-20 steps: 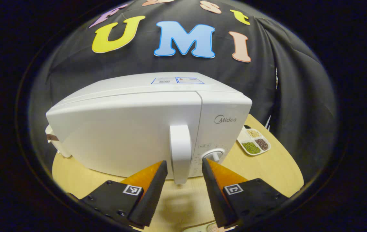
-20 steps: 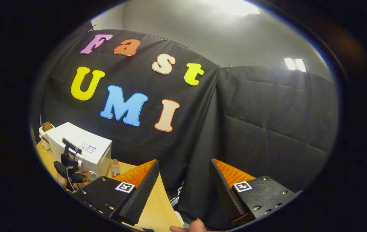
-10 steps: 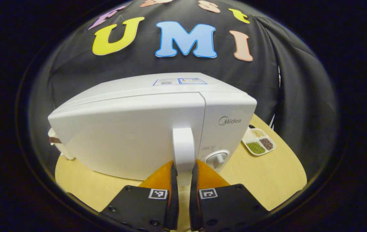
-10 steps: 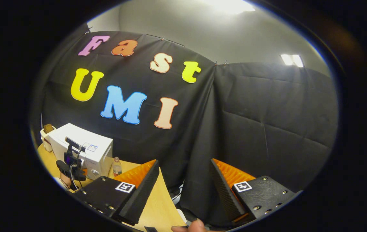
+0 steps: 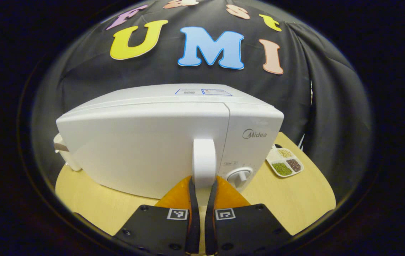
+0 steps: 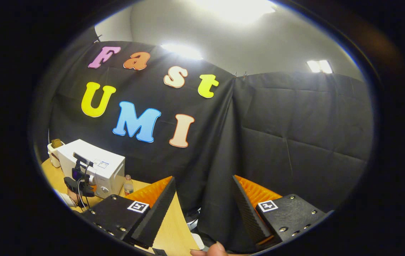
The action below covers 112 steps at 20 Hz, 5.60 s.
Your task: Open the microwave oven with the left hand, put the food in, and close the microwave oven.
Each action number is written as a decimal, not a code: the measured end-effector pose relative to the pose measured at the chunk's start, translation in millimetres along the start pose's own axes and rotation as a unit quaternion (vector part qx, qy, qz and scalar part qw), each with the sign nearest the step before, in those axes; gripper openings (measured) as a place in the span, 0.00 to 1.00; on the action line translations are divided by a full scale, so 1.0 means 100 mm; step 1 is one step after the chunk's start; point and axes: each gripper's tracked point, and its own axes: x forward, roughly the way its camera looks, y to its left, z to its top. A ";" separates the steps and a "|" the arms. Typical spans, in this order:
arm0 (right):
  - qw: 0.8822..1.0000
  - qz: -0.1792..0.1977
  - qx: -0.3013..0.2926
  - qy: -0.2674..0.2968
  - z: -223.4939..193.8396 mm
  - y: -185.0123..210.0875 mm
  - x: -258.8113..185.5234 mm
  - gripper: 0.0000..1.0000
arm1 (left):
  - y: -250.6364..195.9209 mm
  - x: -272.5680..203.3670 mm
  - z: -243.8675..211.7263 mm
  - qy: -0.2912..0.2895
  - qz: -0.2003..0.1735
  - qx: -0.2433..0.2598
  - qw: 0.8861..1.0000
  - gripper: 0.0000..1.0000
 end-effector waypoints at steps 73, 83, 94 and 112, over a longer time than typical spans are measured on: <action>0.819 0.408 -0.071 0.397 -4.15 4.40 -0.41 0.84 | 1.91 -5.13 -1.72 0.039 0.286 -0.154 0.945 1.00; 0.812 0.386 0.053 0.434 -3.54 4.58 -0.62 0.65 | 2.28 -5.94 -1.64 -0.039 0.281 -0.150 0.947 1.00; 0.810 0.378 0.204 0.399 -2.44 5.65 -0.38 0.65 | 2.62 -6.35 -1.59 -0.060 0.248 -0.127 0.958 0.93; 0.822 0.277 0.336 0.367 -2.44 7.08 1.21 0.69 | 2.68 -5.85 -1.47 0.076 0.335 -0.137 0.929 0.99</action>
